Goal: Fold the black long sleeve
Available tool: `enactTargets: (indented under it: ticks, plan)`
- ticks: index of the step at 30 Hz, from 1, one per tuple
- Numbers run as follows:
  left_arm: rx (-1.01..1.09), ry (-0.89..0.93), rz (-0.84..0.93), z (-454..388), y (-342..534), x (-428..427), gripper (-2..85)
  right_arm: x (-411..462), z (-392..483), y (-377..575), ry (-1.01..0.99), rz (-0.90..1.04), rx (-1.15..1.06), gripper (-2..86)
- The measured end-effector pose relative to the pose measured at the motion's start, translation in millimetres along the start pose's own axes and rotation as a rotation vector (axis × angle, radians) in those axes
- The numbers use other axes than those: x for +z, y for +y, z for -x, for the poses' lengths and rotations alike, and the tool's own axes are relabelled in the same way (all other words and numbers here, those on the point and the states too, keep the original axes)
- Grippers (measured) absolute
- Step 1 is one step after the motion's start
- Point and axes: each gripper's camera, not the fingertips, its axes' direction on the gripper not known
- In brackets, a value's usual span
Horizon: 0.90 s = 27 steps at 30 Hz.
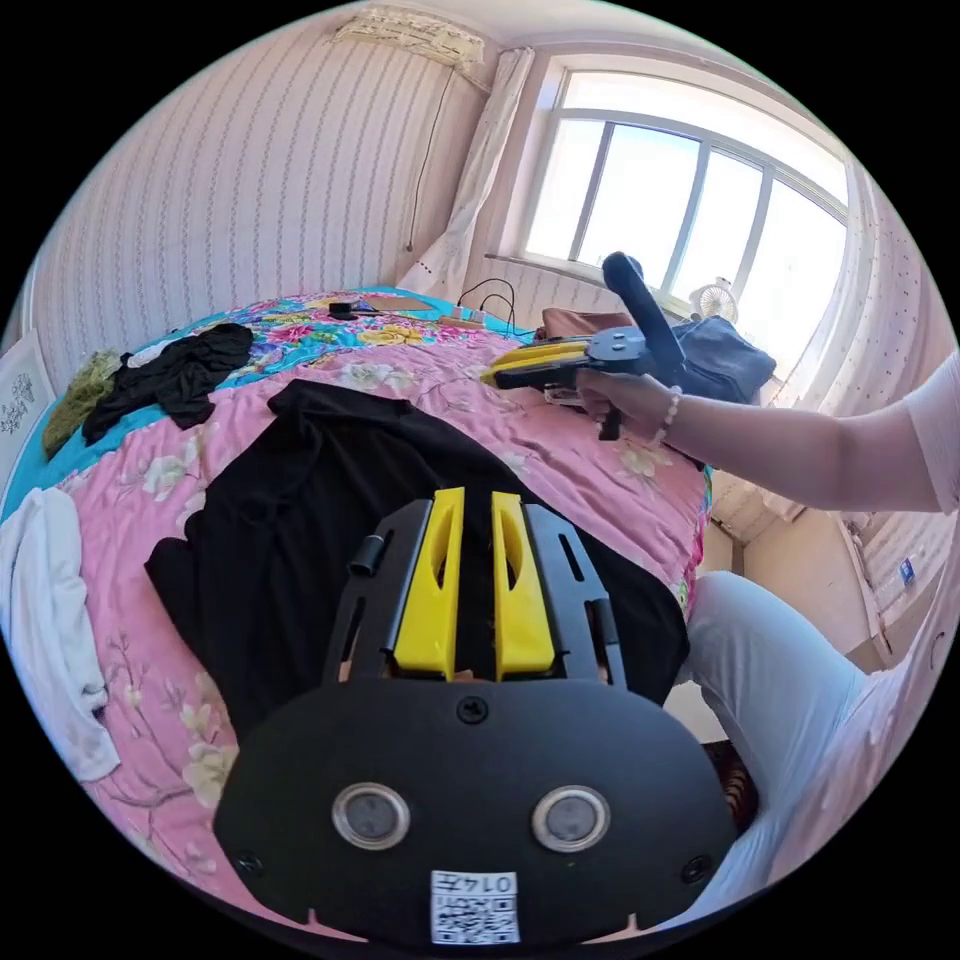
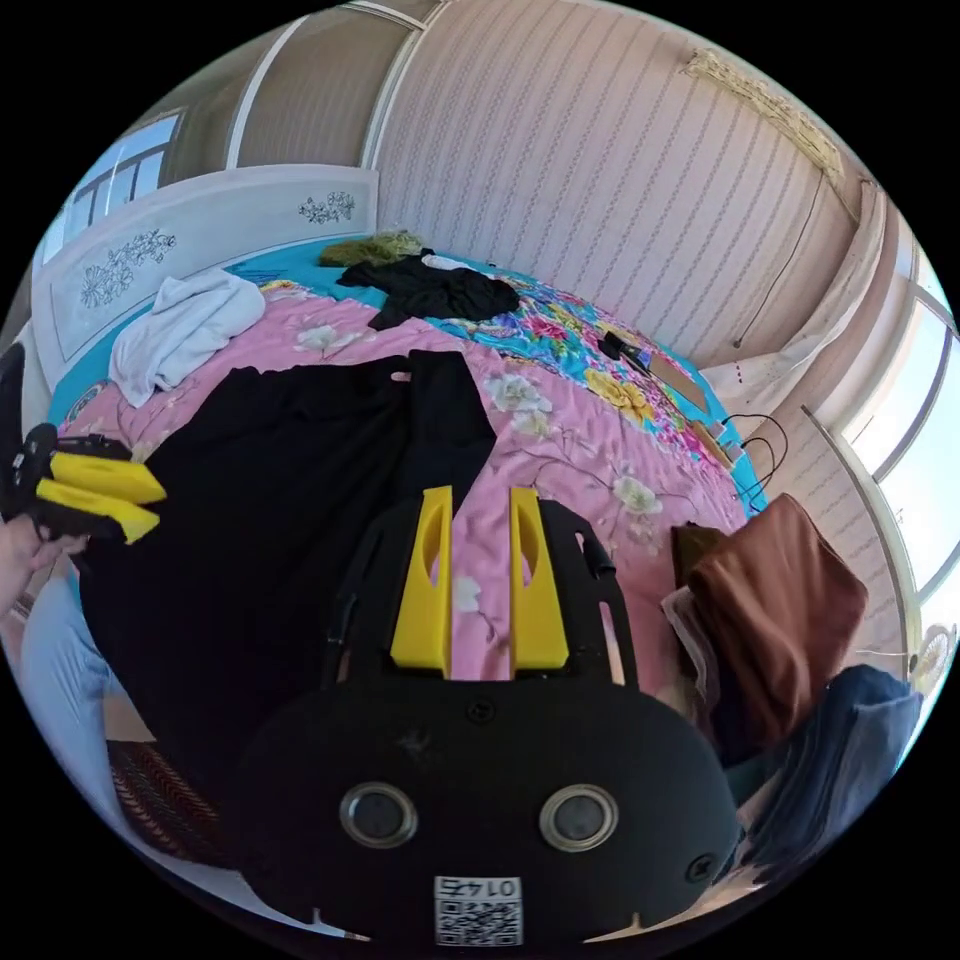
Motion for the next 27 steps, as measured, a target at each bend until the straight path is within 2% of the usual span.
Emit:
enactTargets:
  ticks: [5,8,9,10,14,17,20,22,27]
  plan:
    - [-0.052,0.015,0.102,45,-52,105,6.1,107,-53,-67,-0.106,0.056,0.163,7.4]
    - [-0.117,0.078,0.153,63,-67,149,6.3,166,-76,-73,-0.155,0.191,0.247,5.9]
    - [-0.122,0.086,0.167,65,-71,163,6.2,182,-83,-70,-0.209,0.272,0.249,3.8]
    - [-0.122,0.084,0.175,66,-73,170,6.2,182,-92,-65,-0.220,0.262,0.249,0.7]
    - [-0.084,0.058,0.220,64,-94,204,6.2,146,-137,-30,-0.367,0.187,0.271,-0.6]
    - [-0.008,0.044,0.222,53,-114,228,6.3,79,-180,29,-0.454,0.110,0.419,-0.8]
    - [0.071,0.064,0.280,41,-128,269,6.6,15,-205,97,-0.371,0.167,0.585,-0.7]
    - [0.097,0.093,0.325,35,-131,298,6.9,-11,-212,144,-0.288,0.299,0.665,-0.5]
    - [0.226,0.138,0.427,11,-135,367,7.3,-16,-233,188,-0.153,0.361,0.671,1.1]
